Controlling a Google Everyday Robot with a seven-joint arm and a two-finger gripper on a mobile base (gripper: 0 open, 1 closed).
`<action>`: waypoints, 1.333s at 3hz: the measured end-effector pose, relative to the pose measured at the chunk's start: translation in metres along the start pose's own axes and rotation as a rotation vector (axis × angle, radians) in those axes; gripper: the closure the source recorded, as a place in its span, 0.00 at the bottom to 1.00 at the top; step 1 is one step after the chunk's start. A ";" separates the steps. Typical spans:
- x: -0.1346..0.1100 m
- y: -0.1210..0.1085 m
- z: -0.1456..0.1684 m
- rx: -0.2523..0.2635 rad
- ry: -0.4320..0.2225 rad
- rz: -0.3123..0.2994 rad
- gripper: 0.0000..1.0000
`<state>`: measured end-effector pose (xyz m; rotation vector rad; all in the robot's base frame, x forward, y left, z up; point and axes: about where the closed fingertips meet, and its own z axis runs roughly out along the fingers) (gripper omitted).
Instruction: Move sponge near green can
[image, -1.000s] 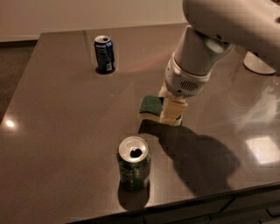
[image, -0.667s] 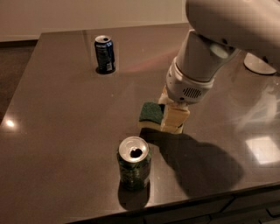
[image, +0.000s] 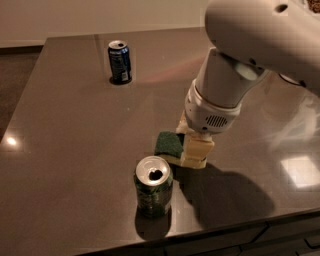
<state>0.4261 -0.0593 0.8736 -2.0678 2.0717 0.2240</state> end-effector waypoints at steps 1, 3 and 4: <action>-0.004 0.008 0.008 -0.015 0.004 -0.007 0.59; -0.011 0.010 0.014 -0.016 0.004 -0.015 0.00; -0.011 0.010 0.014 -0.016 0.004 -0.015 0.00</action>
Offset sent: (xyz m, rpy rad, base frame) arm -0.0098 0.0174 -0.0196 -0.0051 0.0290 0.0200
